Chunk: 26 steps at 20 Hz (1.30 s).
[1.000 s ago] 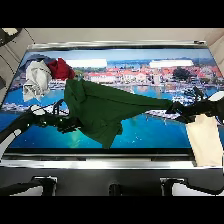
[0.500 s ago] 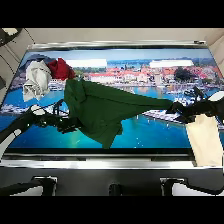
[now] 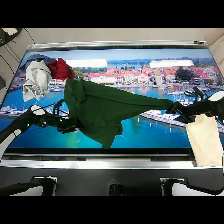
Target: Fold the shirts.
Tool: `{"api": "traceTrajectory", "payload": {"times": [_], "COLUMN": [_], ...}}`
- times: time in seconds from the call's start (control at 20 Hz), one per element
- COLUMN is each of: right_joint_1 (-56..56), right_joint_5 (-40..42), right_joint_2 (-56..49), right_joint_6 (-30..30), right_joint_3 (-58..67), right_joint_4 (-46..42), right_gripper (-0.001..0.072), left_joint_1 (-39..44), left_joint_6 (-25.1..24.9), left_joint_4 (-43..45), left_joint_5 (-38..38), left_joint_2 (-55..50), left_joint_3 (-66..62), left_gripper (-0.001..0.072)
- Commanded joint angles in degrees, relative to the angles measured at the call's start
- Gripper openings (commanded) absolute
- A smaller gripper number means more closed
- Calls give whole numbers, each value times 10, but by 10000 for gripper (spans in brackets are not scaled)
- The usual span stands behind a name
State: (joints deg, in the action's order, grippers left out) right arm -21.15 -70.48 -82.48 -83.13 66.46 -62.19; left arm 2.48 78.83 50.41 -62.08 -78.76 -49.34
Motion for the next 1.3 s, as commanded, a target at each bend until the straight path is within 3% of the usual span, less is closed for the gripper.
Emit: {"api": "traceTrajectory", "payload": {"times": [0.0, 0.3, 0.35, 0.45, 0.6, 0.75, 0.8, 0.9, 1.0, 1.25], "right_joint_1": [0, 0, 0, 0, 0, 0, 0, 0, 0, 0], "right_joint_5": [2, 5, 5, 5, 5, 6, 11, 22, 67, 196], "right_joint_2": [0, 0, 0, 0, 0, 0, 0, 0, 0, -14], "right_joint_6": [0, 0, 0, 0, 0, -2, -10, -31, -30, 3], "right_joint_3": [0, 0, 0, 0, 0, 0, 0, 0, 0, 0], "right_joint_4": [0, 0, 0, 0, 0, 1, 3, 10, 17, 16], "right_gripper": [672, 672, 672, 672, 672, 672, 672, 673, 674, 668], "left_joint_1": [0, 4, 7, 12, 18, 39, 47, 61, 63, 59], "left_joint_6": [0, 10, 13, 13, 11, 11, 12, 11, 4, -5], "left_joint_4": [0, 6, 2, -23, -93, -100, -100, -100, -100, -99], "left_joint_5": [0, -26, -15, 22, 62, 61, 61, 64, 64, 61], "left_joint_2": [0, -1, -2, -2, -2, -16, -24, -40, -43, -39], "left_joint_3": [-1, 43, 53, 65, 64, 64, 64, 64, 63, 63], "left_gripper": [720, 699, 698, 590, 588, 574, 459, 318, 34, 36]}}
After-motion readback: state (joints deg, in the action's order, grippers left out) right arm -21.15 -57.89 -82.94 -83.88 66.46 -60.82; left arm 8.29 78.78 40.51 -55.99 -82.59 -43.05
